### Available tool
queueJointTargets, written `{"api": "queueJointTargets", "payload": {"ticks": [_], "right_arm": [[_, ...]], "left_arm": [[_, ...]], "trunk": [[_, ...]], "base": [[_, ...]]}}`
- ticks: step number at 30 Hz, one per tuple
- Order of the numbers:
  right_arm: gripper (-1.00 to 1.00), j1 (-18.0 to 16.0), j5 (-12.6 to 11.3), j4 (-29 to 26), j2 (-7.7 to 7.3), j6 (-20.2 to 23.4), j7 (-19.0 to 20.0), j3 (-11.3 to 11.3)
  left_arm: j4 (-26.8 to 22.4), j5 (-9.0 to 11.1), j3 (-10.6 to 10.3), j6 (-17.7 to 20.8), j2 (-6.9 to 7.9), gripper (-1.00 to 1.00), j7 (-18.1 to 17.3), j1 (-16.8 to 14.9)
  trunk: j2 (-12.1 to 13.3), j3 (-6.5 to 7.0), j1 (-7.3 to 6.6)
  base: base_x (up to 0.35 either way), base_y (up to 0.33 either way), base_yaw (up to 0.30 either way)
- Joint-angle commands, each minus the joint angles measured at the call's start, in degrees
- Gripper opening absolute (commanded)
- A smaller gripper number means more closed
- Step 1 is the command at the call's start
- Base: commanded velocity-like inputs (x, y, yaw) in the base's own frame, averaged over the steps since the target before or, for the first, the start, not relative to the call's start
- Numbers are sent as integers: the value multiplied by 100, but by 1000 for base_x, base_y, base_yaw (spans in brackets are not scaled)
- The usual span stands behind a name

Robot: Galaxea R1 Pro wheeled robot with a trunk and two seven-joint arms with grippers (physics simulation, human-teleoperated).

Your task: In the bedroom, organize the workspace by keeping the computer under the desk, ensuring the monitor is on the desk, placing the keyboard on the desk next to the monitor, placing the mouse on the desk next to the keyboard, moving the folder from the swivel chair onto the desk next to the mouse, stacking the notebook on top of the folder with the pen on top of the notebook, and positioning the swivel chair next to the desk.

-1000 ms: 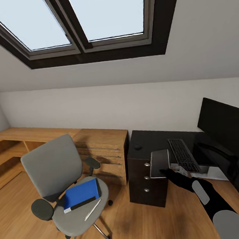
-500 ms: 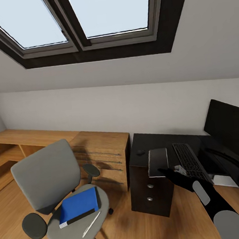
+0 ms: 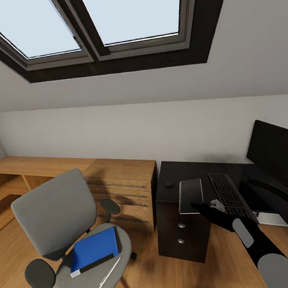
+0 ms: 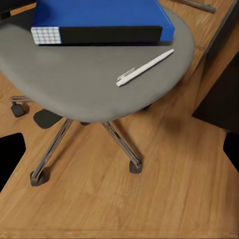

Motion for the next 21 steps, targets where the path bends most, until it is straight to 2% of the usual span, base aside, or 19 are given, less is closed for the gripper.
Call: {"api": "queueJointTargets", "payload": {"ticks": [1, 8, 14, 21], "right_arm": [[-100, -4, -25, 0, 1, 43, 7, -17], [-100, -2, -30, 4, 0, 53, 7, -17], [-100, -4, -23, 10, 19, 47, -1, -17], [-100, -2, -23, 16, 25, 58, -2, -17]], "left_arm": [[4, 62, -41, 15, 0, 100, -27, -4], [4, 62, -44, 109, -1, 100, -23, -4], [4, 62, -46, 127, -2, 100, -26, -4], [4, 62, -46, 127, -2, 100, -24, -4]], "trunk": [[-6, -8, 1], [-6, -8, 1], [-6, -8, 1], [-6, -8, 1]], "base": [[2, 0, 0], [0, 0, 0], [0, -250, 0], [0, -76, 0]]}}
